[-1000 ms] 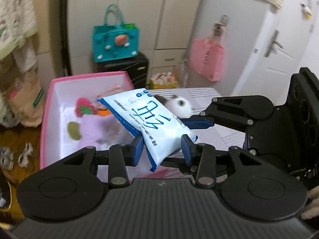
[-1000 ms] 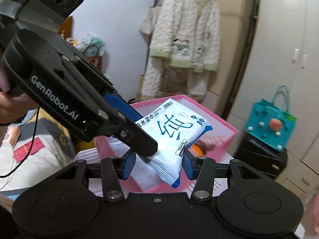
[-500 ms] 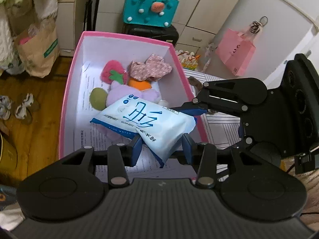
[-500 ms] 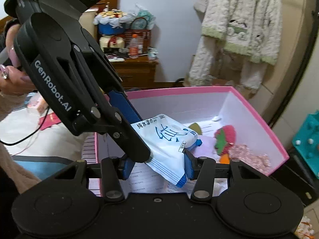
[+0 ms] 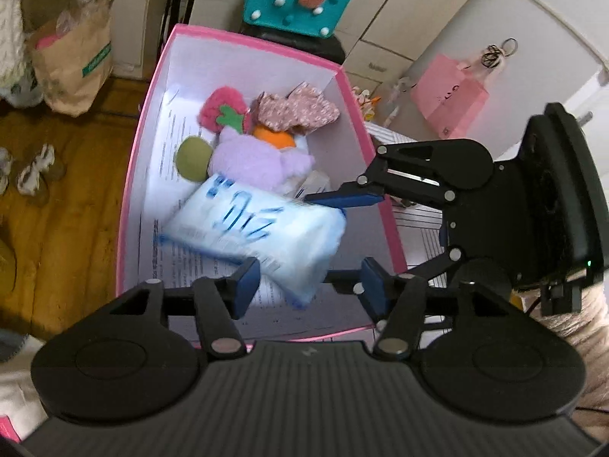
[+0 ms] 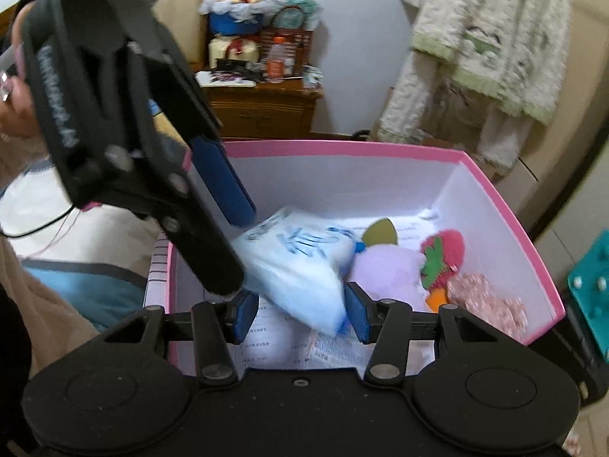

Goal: Organize soft objects
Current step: 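Open the right gripper and withdraw it toward the white plush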

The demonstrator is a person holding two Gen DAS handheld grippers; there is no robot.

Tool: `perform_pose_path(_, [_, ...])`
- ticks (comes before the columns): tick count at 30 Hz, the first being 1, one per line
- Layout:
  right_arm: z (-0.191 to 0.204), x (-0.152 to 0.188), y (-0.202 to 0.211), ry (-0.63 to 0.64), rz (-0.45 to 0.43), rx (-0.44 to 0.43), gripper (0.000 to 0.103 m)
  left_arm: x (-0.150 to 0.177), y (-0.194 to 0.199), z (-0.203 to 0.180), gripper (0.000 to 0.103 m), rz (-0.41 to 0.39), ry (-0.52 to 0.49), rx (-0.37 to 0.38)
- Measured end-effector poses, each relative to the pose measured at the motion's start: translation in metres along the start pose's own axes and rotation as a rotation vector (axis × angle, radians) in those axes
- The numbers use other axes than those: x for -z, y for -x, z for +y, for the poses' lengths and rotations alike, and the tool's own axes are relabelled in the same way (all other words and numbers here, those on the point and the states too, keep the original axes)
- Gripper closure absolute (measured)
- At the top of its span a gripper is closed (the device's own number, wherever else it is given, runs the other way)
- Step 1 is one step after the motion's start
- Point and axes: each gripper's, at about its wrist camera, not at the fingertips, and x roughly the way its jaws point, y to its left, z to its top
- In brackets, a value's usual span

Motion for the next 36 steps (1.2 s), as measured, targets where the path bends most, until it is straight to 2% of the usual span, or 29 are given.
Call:
perform_pose_path(5, [-0.001,0.007,0.026,-0.115,-0.022,0.058,0.047,0.004,0.013,-0.006,0.037,-0.045,-0.036,-0.015])
perform_pose_path(10, [0.004,0.015,0.061,-0.247,-0.042,0.099,0.047,0.009,0.026,-0.016,0.037,-0.080,-0.073,-0.046])
perform_pose_path(21, [0.025,0.040,0.139,-0.400,-0.112,0.185,0.043,0.015,0.059,-0.081,0.034,-0.166,-0.254,-0.089])
perform_pose_path(24, [0.029,0.051,0.156,-0.410,-0.123,0.219,0.042,0.016,0.060,-0.100,0.034,-0.176,-0.307,-0.077])
perform_pose_path(29, [0.036,0.071,0.176,-0.437,-0.162,0.288,0.039,0.017,0.055,-0.120,0.034,-0.215,-0.356,0.001])
perform_pose_path(36, [0.035,0.101,0.182,-0.475,-0.170,0.326,0.037,0.020,0.033,-0.149,0.034,-0.278,-0.418,0.000])
